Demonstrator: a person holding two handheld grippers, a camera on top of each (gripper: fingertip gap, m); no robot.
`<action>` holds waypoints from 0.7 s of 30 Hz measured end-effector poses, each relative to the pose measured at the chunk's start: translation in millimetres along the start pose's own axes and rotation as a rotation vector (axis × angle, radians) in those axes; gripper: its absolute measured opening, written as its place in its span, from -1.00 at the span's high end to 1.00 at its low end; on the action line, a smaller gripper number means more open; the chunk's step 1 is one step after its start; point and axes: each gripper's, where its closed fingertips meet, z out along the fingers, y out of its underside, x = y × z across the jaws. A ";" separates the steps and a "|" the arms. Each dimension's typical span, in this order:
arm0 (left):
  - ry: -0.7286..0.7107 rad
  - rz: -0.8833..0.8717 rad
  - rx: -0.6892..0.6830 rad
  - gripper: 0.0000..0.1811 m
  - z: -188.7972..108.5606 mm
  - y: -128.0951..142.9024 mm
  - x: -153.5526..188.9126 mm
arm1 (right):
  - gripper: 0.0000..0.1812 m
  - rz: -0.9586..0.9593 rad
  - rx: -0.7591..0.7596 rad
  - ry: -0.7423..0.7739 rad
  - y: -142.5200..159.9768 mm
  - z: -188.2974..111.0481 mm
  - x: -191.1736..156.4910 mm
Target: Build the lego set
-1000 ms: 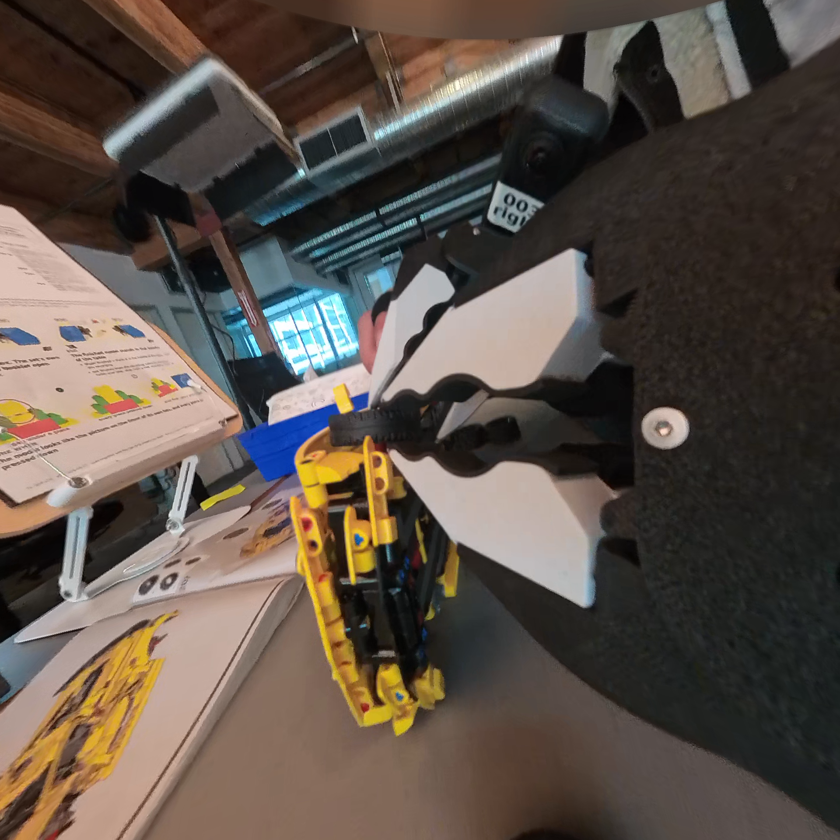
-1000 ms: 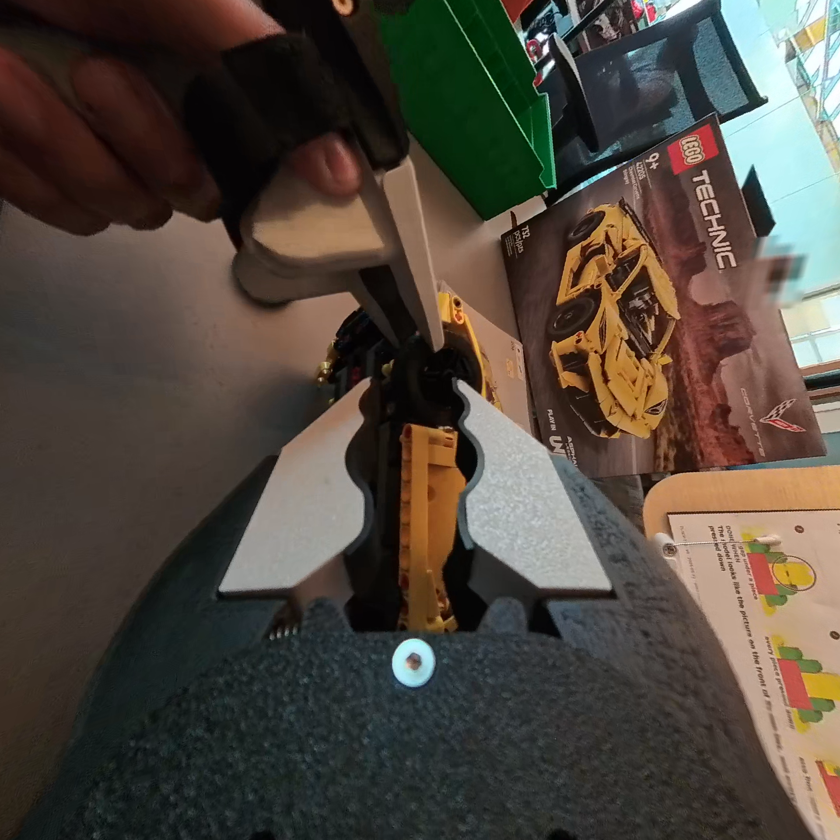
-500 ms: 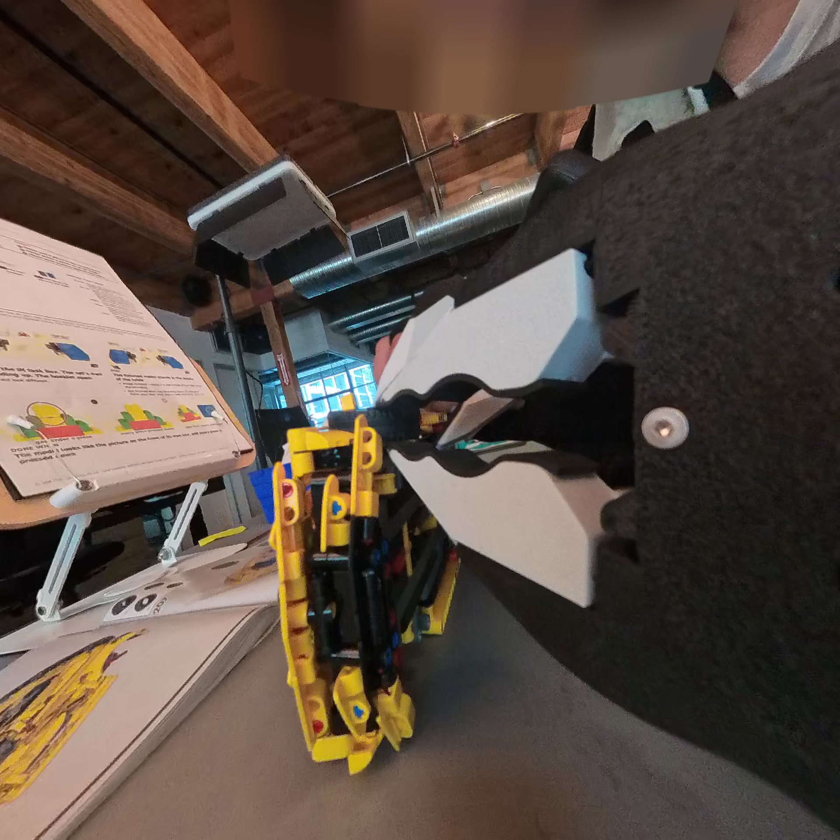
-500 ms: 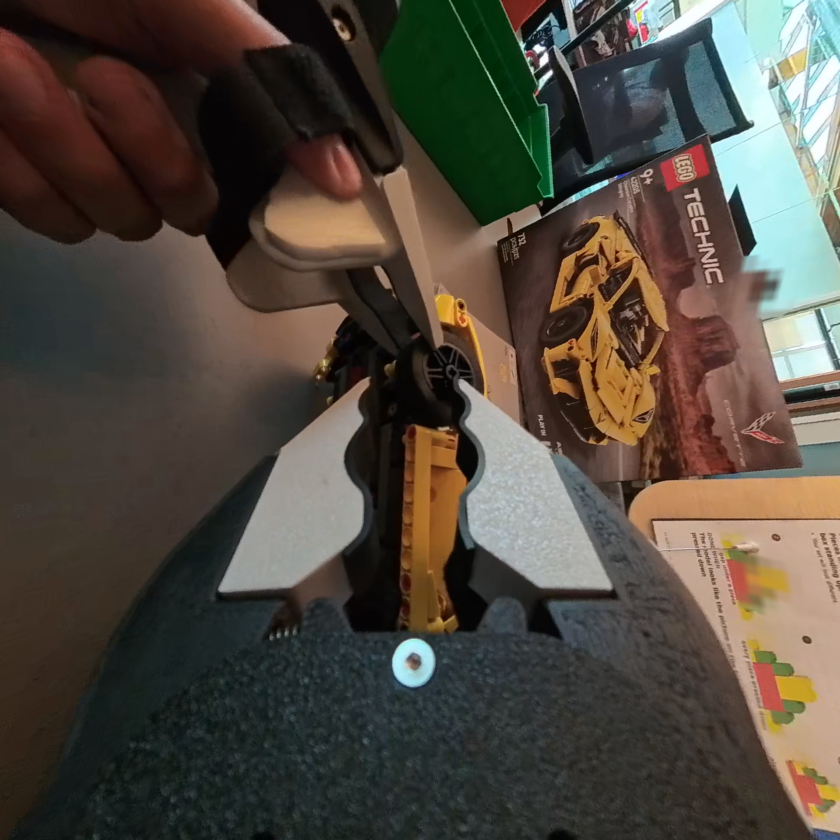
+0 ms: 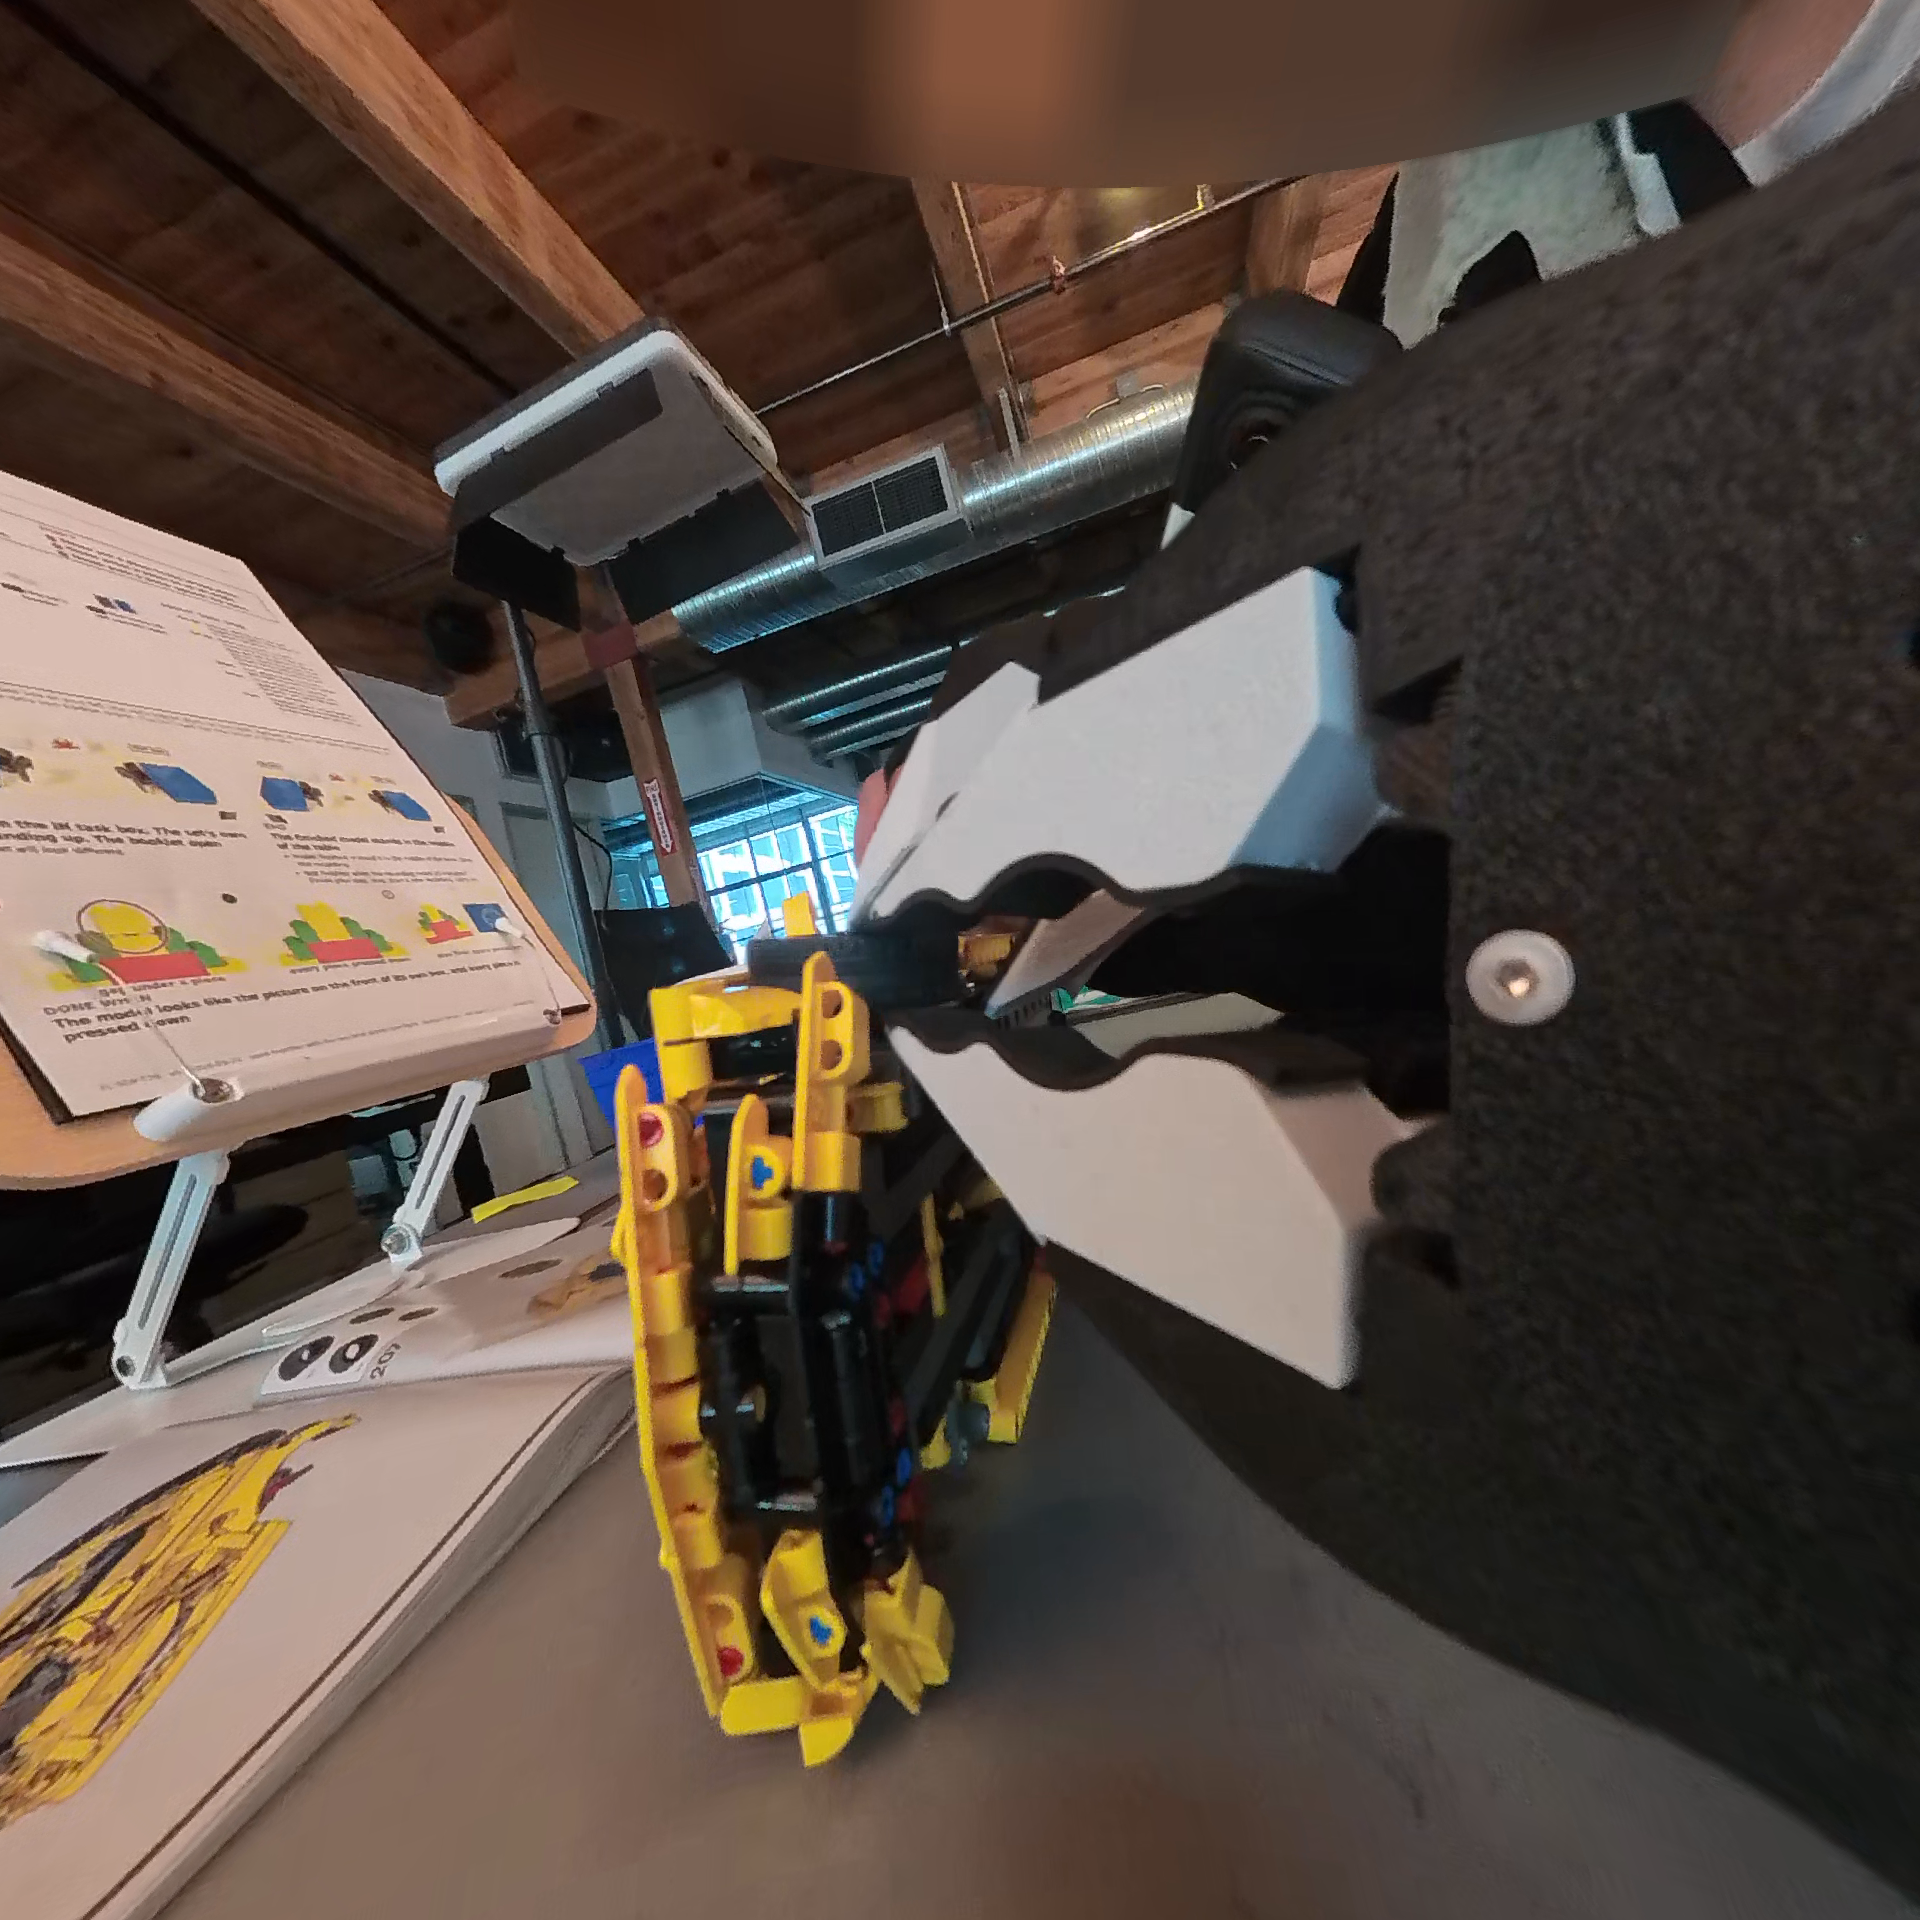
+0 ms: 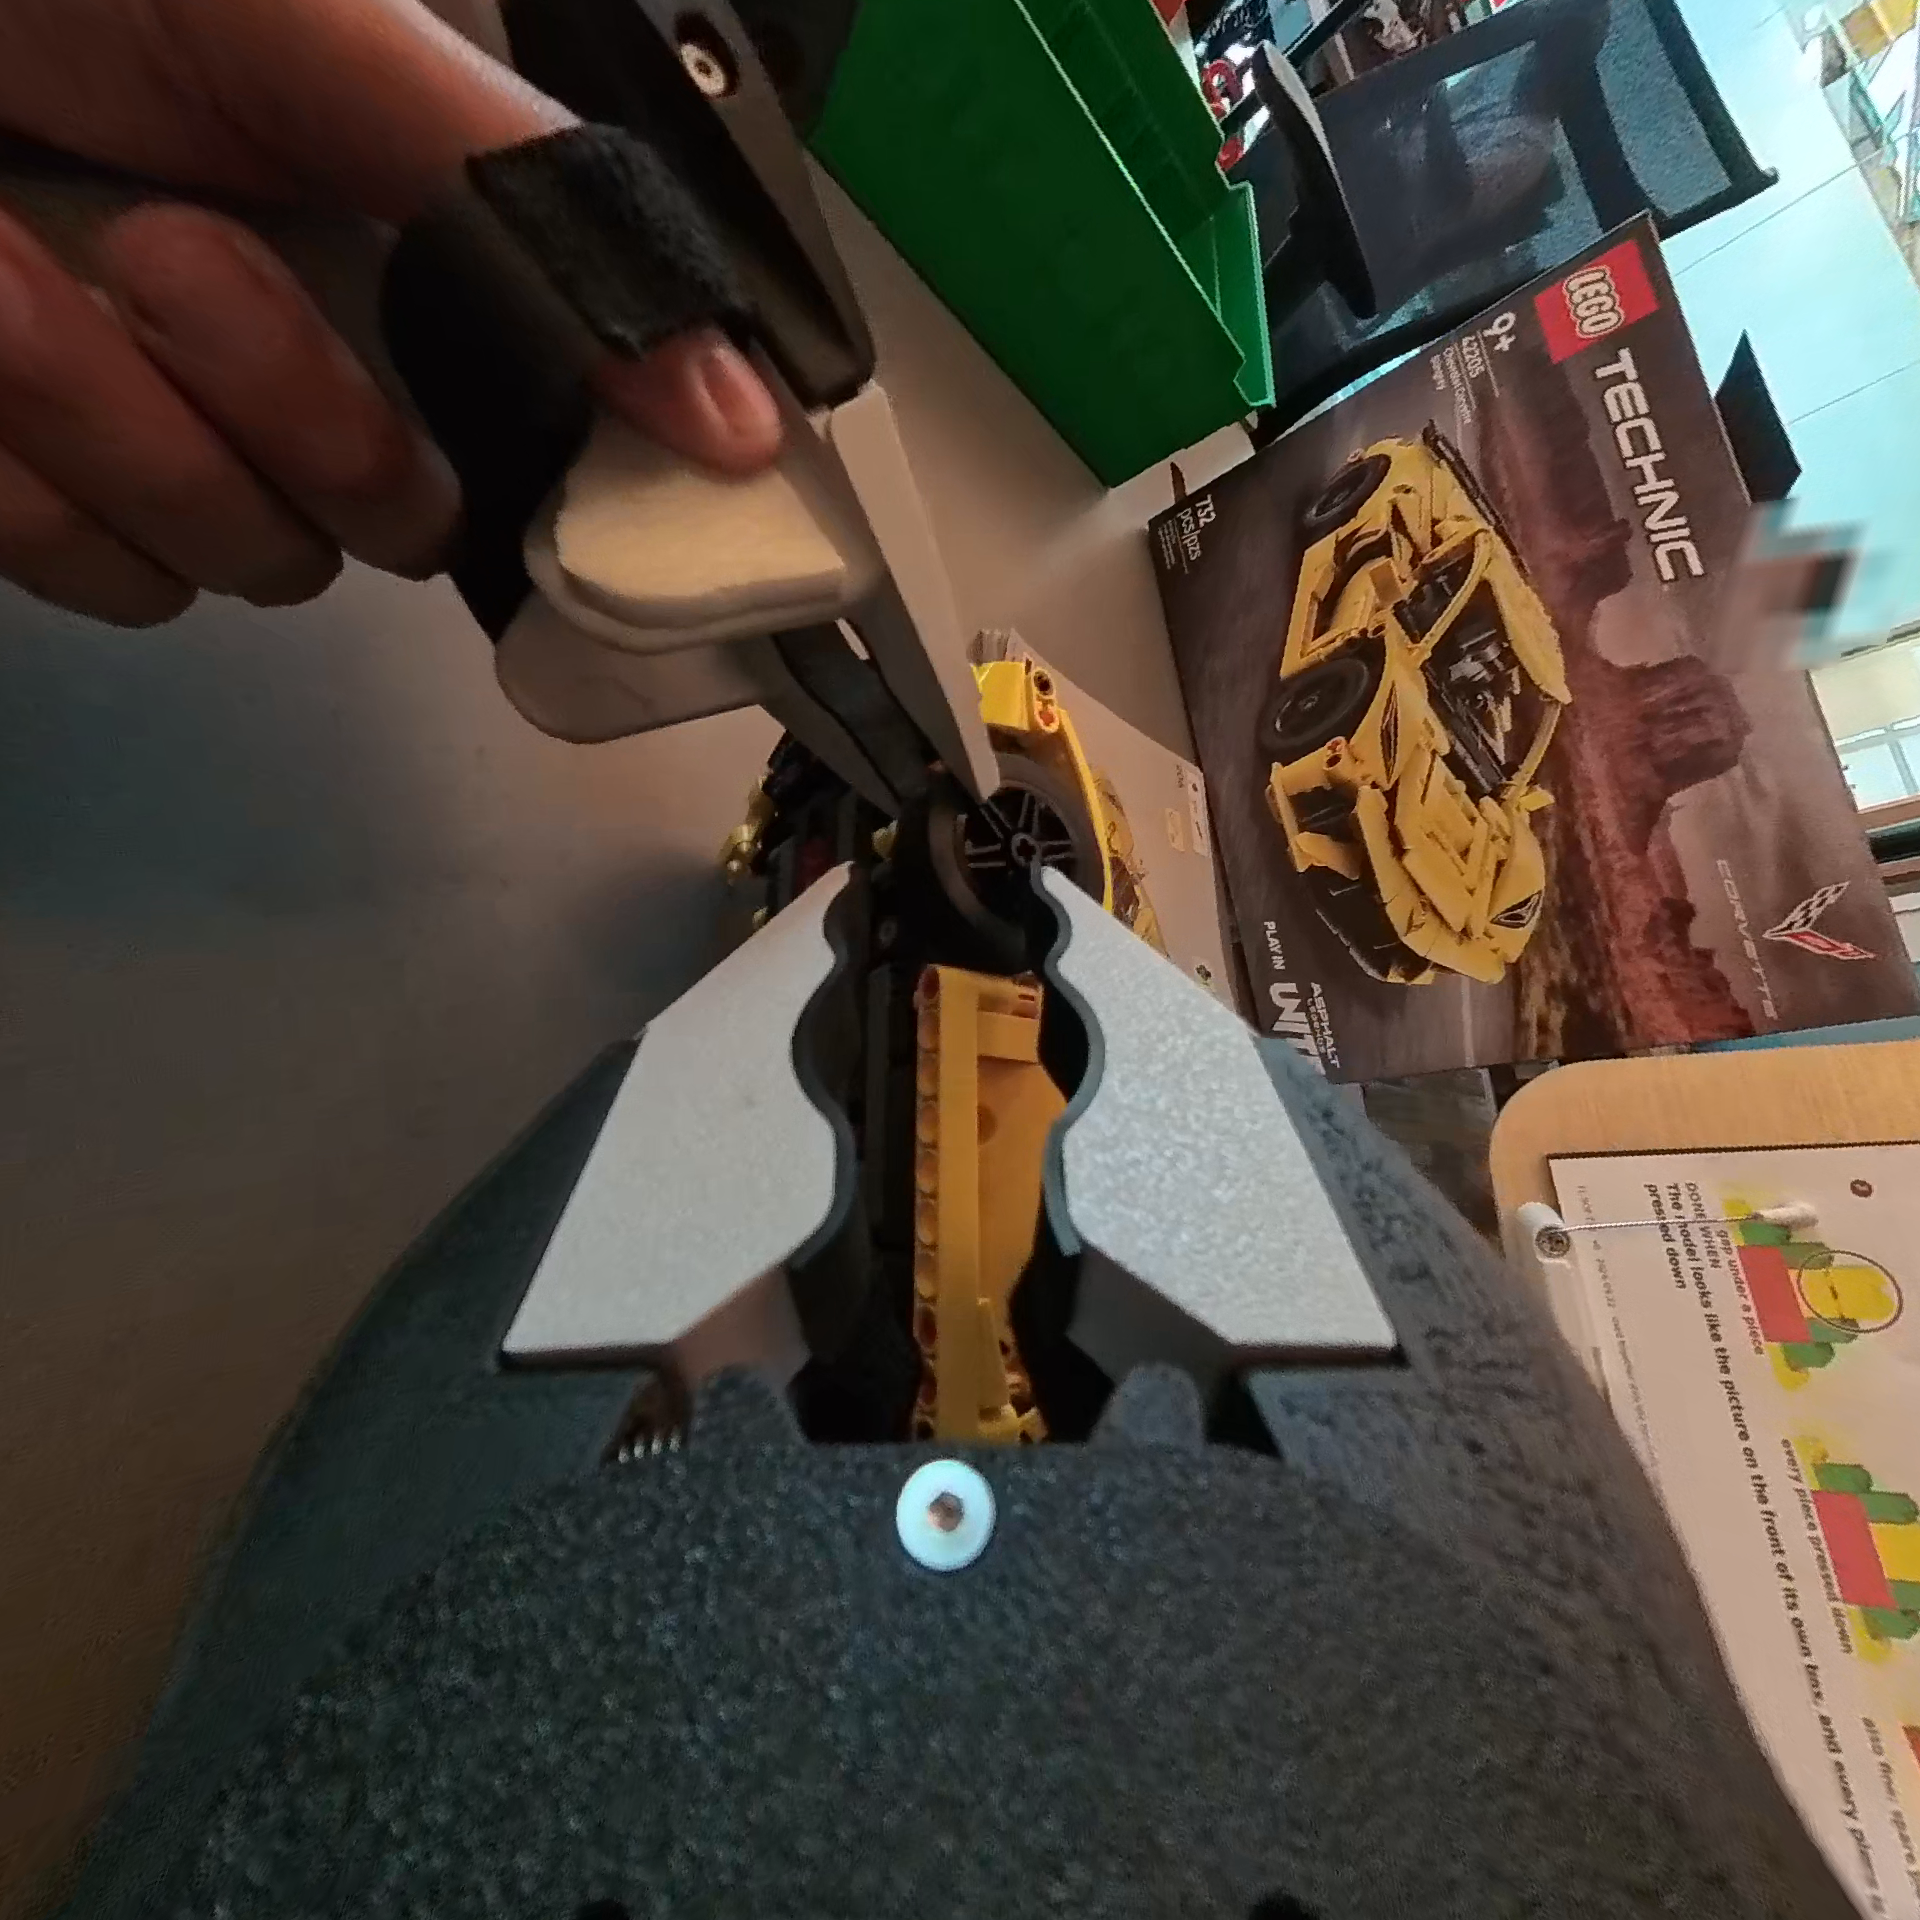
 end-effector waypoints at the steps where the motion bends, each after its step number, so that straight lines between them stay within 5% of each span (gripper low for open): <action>1: -0.002 0.001 0.000 0.84 0.1 0.6 0.0 | 0.67 0.003 -0.003 -0.001 0.2 0.3 0.0; 14: -0.018 0.022 -0.016 0.83 2.5 6.5 -0.3 | 0.64 0.028 -0.056 -0.005 5.1 5.7 1.2; 21: 0.049 -0.114 0.011 0.84 2.0 2.8 0.1 | 0.59 0.002 -0.058 -0.003 4.4 7.4 0.5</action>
